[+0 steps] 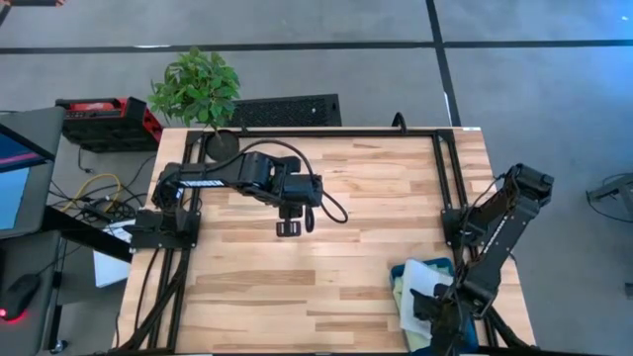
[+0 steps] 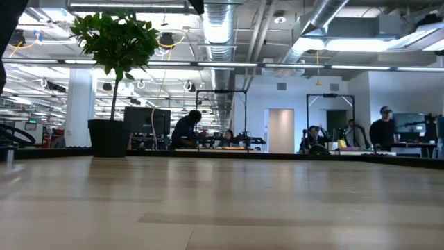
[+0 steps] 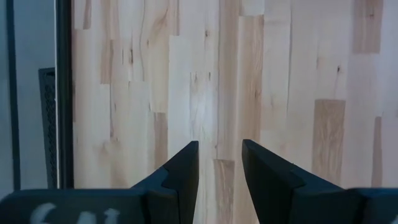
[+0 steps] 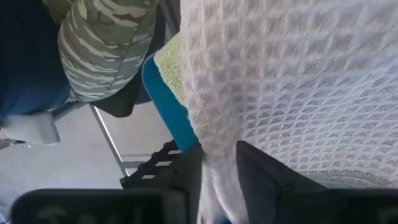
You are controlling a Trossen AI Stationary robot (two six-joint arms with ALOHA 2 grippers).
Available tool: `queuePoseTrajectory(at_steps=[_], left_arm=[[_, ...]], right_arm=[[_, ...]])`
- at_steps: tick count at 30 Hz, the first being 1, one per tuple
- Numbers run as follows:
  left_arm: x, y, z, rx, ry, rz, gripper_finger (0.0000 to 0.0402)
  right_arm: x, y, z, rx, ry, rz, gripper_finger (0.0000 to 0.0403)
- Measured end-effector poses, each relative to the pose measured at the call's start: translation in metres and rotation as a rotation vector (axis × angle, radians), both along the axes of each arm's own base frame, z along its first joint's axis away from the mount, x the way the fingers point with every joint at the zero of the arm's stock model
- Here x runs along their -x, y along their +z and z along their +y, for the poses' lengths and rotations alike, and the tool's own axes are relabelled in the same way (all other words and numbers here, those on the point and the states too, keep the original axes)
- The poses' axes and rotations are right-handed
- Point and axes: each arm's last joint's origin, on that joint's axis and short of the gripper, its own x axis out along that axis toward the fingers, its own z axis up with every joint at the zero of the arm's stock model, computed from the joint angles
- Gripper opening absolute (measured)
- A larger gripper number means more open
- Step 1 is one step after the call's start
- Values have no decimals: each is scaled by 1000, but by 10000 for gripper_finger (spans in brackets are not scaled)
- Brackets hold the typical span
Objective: Fold microfiber towels
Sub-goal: Put the gray microfiber towel into the blue bin, then return to Home Position
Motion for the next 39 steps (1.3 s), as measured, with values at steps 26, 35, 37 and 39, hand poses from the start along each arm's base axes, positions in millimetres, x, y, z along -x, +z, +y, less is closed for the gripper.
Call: queuePoseTrajectory(at_steps=[26,35,37,39], left_arm=[[92,62,5,-16,-155,-177,1],[168,29,13,43,-61,-457,0],[182,17,14,59,-63,-544,0],[194,3,15,67,-65,-616,0]], right_arm=[[-7,71,-77,104,212,-547,15],[18,127,-140,384,221,-1058,9],[21,134,-148,411,229,-1127,6],[22,138,-154,413,247,-1196,11]])
